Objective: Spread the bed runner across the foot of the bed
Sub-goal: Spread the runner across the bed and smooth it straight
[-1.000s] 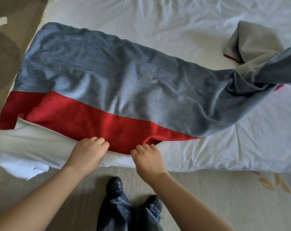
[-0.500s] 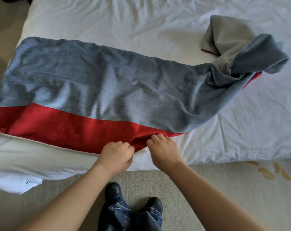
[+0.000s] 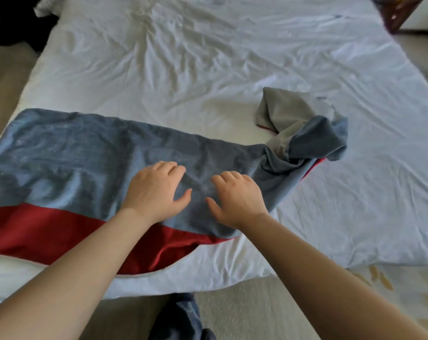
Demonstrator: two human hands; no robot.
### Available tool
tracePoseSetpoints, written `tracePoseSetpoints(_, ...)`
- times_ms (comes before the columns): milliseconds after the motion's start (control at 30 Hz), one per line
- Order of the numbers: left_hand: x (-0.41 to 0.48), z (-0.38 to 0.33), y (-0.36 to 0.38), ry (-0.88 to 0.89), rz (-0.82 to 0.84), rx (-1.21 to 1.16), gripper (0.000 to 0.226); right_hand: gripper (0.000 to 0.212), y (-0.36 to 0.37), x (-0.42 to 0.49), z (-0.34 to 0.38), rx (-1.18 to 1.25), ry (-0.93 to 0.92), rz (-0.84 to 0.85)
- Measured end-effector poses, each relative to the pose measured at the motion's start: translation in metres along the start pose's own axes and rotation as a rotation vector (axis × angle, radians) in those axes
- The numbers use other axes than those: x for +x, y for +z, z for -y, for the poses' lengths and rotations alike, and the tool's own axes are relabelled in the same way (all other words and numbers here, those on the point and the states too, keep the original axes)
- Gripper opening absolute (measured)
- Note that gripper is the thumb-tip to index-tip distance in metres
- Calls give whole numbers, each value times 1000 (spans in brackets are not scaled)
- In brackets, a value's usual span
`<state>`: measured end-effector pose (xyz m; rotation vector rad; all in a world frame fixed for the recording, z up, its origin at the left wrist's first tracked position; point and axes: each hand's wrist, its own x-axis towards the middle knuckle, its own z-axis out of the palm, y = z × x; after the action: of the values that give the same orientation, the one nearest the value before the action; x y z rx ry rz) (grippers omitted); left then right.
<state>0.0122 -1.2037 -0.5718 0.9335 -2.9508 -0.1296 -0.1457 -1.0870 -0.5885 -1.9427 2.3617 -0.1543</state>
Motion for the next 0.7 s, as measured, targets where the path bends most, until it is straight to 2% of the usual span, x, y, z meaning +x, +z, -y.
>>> tracePoseSetpoints(133,37,6,4,-20,3,1,56,34,-5,29,-26,-47,13,20)
tracePoseSetpoints(367,114,2,43,-24,77,-92,56,32,10,86,-91,-113,49,161)
tracePoseSetpoints(533,168,-21,80,56,78,-70,51,34,25,103,-144,-183,97,178)
tracePoseSetpoints(700,207,-69,118,140,145,-178,36,45,39,93,-206,-271,63,297)
